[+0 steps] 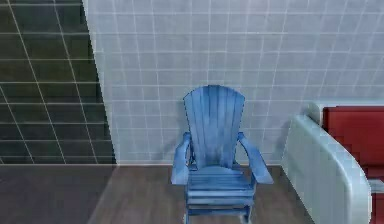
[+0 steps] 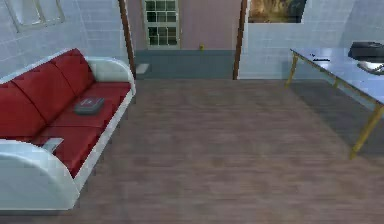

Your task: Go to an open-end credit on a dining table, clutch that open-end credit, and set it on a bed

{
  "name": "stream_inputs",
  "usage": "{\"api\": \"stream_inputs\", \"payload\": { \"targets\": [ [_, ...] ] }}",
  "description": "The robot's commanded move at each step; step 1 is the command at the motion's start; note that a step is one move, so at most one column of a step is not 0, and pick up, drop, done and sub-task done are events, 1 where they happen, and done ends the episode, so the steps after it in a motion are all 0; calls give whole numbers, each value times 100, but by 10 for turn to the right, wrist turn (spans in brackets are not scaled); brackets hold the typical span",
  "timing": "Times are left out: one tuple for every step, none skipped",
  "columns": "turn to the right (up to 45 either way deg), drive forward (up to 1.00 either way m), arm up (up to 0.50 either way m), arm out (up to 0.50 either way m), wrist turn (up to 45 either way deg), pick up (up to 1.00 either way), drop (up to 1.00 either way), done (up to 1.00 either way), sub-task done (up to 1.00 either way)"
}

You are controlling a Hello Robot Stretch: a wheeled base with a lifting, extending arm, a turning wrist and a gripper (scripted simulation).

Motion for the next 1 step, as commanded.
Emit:
{"api": "stream_inputs", "payload": {
  "targets": [
    [450, 0, 0, 0, 0, 0, 0, 0, 0]
  ]
}}
